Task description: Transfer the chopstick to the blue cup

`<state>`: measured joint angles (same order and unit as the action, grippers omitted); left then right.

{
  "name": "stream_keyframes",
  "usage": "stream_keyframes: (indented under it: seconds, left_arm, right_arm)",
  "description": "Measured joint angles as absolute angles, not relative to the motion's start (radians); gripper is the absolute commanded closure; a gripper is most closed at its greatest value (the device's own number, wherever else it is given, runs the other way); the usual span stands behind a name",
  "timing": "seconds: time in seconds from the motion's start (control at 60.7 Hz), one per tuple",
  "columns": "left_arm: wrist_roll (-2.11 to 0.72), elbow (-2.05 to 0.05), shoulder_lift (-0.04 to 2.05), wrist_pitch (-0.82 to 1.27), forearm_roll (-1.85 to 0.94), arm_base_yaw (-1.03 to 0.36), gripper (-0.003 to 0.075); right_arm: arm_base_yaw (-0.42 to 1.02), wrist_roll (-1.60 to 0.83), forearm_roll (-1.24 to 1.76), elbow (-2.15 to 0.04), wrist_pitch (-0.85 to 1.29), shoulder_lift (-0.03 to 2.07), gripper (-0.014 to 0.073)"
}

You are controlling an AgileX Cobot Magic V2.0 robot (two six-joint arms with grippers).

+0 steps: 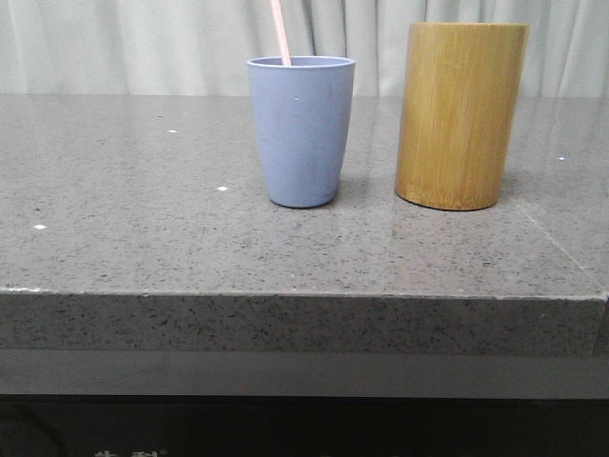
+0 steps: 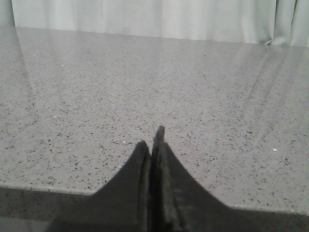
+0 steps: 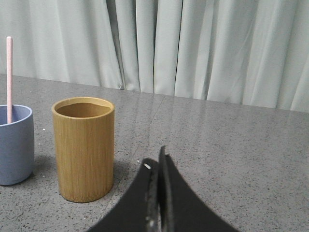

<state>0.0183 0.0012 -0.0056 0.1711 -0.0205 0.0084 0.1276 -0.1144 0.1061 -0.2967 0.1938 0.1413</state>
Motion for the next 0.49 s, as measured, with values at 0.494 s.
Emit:
stream_keyframes:
  seconds: [0.494]
  left_arm:
    - [0.018, 0.001, -0.006, 0.17, -0.021, 0.008, 0.0739]
  right_arm:
    - [0.082, -0.114, 0.106, -0.137, 0.139, 0.121, 0.0715]
